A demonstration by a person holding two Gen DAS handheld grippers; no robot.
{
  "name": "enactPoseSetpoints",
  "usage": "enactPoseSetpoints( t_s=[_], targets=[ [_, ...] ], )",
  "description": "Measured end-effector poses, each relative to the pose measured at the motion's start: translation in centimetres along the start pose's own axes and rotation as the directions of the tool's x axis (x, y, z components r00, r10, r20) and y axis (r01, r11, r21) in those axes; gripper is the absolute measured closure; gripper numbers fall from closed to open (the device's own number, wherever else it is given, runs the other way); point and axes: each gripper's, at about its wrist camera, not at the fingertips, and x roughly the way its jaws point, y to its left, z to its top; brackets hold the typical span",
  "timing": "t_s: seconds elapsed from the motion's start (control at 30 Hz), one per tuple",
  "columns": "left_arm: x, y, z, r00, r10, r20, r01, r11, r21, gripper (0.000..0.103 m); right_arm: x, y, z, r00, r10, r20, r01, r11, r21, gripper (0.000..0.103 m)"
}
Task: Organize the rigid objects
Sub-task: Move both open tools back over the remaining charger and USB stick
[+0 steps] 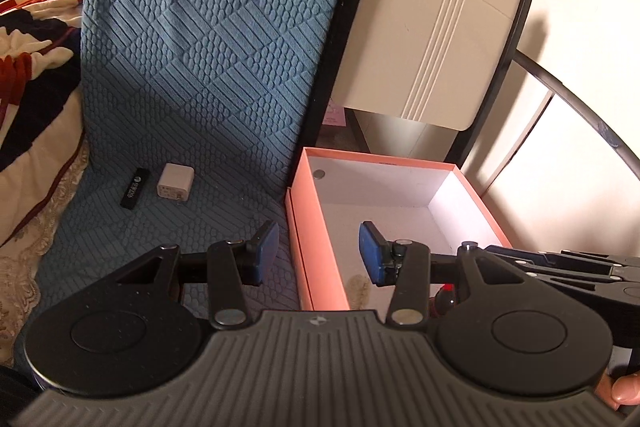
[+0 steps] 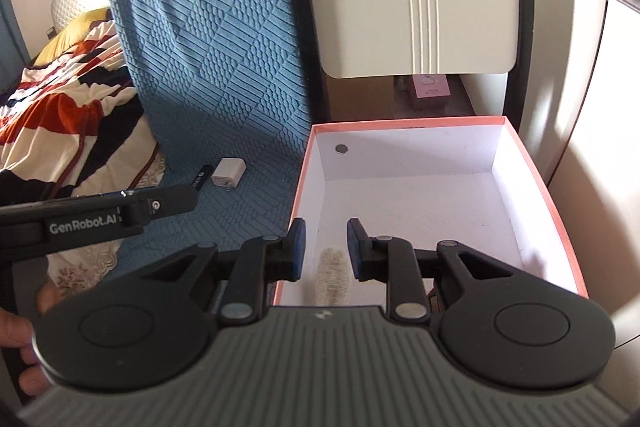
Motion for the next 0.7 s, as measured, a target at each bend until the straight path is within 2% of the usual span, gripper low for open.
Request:
enactPoseSetpoints(
  t_s=[0.33, 0.5, 0.7],
  targets=[
    [-1.3, 3.5, -1.8, 0.998, 0.057, 0.022, -0.057, 0.998, 0.005, 0.052, 0.5, 4.1, -1.5, 0.998, 0.057, 0.025, -0.056, 0.997, -0.056, 0.077],
    [-1.8, 5.9, -2.1, 0.994, 0.104, 0.044, -0.101, 0.993, -0.06, 0.052, 1.4, 6.6, -2.8, 0.996, 0.091, 0.023, -0.088, 0.991, -0.097, 0.077],
    [-1.7, 8.3, -2.7, 0.99, 0.132, 0.042, -0.128, 0.987, -0.092, 0.052, 3.0, 8.8, -4.8, 0.992, 0.124, 0.013, -0.121, 0.985, -0.125, 0.077]
  ],
)
